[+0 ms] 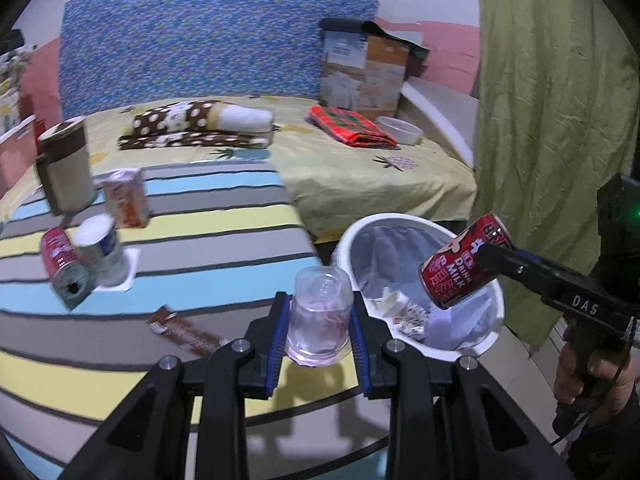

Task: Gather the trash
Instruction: 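Carry the plastic cup and red can over the bin with both tools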

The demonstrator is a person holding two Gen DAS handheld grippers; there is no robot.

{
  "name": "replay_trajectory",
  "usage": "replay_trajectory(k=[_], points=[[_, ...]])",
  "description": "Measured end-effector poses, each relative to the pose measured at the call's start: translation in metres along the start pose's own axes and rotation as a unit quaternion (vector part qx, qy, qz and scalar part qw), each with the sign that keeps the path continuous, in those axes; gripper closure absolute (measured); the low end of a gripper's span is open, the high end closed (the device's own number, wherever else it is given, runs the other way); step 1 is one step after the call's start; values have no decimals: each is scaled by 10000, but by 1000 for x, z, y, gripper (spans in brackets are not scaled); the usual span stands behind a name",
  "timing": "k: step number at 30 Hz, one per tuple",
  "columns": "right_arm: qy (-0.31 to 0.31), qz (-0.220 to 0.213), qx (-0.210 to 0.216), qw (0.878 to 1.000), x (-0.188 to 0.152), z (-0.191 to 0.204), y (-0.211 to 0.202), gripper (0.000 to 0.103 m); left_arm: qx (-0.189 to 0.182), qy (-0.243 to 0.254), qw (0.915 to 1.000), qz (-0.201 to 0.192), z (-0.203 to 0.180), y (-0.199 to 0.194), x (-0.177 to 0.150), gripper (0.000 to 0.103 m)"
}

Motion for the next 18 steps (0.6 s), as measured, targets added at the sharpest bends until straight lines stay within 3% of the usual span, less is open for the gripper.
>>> replay_trajectory(k=[10, 18], points=[[324, 53, -289, 9990, -7, -36, -1, 48, -347, 308, 9989, 80, -44, 28, 15, 72], [346, 180, -240, 9989, -2, -40, 17, 48, -372, 259, 9989, 149, -45, 39, 16, 72]])
Point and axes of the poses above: each gripper's, at about its wrist camera, not at the fingertips, and y roughly the way its jaws point, z to its left, x to its top, the point moved 4 cm from there along y, roughly the way its jaws point, and after that the axes turned 2 degrees about z, right-handed, at the moved point
